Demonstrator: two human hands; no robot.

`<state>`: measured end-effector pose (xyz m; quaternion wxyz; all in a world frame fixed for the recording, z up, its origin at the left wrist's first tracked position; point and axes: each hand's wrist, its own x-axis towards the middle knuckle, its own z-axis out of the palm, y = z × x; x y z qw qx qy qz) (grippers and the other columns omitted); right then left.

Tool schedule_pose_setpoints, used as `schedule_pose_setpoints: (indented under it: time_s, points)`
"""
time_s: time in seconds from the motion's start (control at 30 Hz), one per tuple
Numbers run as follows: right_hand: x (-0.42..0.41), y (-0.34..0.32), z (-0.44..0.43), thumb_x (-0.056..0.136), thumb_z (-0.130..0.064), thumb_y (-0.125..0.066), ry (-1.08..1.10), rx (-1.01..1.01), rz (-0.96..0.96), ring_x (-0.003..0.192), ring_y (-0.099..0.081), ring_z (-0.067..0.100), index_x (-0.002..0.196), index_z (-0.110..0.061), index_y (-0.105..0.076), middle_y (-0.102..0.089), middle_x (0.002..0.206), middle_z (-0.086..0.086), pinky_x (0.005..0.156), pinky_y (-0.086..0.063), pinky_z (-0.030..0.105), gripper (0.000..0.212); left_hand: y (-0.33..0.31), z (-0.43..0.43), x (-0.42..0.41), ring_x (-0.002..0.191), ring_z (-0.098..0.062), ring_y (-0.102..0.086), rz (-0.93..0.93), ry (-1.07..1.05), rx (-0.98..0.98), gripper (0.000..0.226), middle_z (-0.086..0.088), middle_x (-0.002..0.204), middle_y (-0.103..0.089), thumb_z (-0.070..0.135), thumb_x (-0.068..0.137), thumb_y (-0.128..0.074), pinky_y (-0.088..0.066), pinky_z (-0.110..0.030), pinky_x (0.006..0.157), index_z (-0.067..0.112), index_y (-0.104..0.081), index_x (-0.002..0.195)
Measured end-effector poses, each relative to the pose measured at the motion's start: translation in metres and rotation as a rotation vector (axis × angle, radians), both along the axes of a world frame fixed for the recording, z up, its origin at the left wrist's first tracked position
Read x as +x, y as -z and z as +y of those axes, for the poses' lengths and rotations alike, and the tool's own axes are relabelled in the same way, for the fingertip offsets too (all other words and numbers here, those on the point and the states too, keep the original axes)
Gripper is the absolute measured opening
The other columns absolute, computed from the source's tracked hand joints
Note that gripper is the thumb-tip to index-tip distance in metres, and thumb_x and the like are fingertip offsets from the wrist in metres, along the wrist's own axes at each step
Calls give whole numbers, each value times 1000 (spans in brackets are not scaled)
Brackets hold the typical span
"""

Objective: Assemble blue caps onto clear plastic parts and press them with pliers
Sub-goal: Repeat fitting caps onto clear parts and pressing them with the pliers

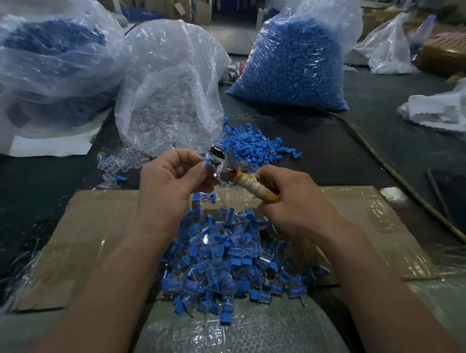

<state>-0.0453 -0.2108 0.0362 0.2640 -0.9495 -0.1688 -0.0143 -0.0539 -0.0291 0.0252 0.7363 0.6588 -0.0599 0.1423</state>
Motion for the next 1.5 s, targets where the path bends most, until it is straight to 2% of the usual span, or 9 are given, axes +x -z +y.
schedule_pose_setpoints:
  time_s: [0.4,0.53,0.63,0.8,0.93,1.07,1.2,1.3,1.5]
  points:
    - [-1,0,2,71,-12,-66,30,-16,-28,72,-52,13,87,-25,-55,-51,72,-13,64,-46,32,24,-1,-2,-2,54,-7,-63,17,-30,32,16,5,57,-66,-6,82,-56,-52,-17,53,9,-57,75]
    - [-1,1,2,70,-13,-67,36,-8,-62,75,-53,16,90,-24,-58,-58,78,-8,67,-48,36,24,-2,-1,-3,54,-8,-63,11,-43,35,15,5,58,-66,-5,82,-57,-51,-17,53,9,-57,75]
    - [1,3,2,70,-14,-68,23,0,-53,81,-53,16,96,-23,-60,-59,87,-6,69,-44,32,29,-2,-1,-3,54,-7,-63,23,-50,48,16,5,58,-66,-5,83,-57,-51,-16,53,9,-58,76]
    - [9,0,-12,72,-12,-68,31,7,53,82,-51,11,104,-23,-60,-54,88,-10,72,-45,31,35,-3,12,0,56,-8,-65,136,-91,55,18,4,60,-68,-4,83,-57,-51,-17,50,12,-59,75]
    - [16,-1,-30,75,-12,-65,104,-78,123,76,-47,4,109,-24,-59,-50,82,-17,62,-40,21,36,-6,25,0,44,0,-54,284,-4,219,11,6,54,-64,4,76,-65,-39,-12,38,12,-65,69]
    - [18,-2,-36,72,-12,-65,128,-146,204,75,-49,5,105,-23,-60,-54,82,-12,63,-44,26,35,-9,30,1,36,0,-42,404,178,321,16,0,57,-66,4,74,-66,-32,-10,35,14,-72,63]
    - [17,-2,-38,70,-14,-67,115,-171,267,75,-50,7,103,-26,-60,-55,84,-10,59,-43,25,36,-12,33,-1,34,-2,-33,450,312,358,12,-2,55,-65,25,62,-67,-26,-12,32,16,-74,65]
    - [18,0,-40,68,-17,-69,105,-189,282,75,-50,6,105,-28,-60,-54,84,-12,56,-39,23,40,-11,34,0,34,-3,-32,418,215,297,13,-1,54,-63,27,64,-65,-25,-13,32,16,-73,64]
    - [21,3,-45,69,-18,-72,59,-209,289,79,-45,4,111,-27,-56,-47,89,-15,59,-36,19,47,-1,38,12,35,-1,-41,398,-102,176,11,2,50,-62,9,82,-63,-33,-11,35,12,-65,72]
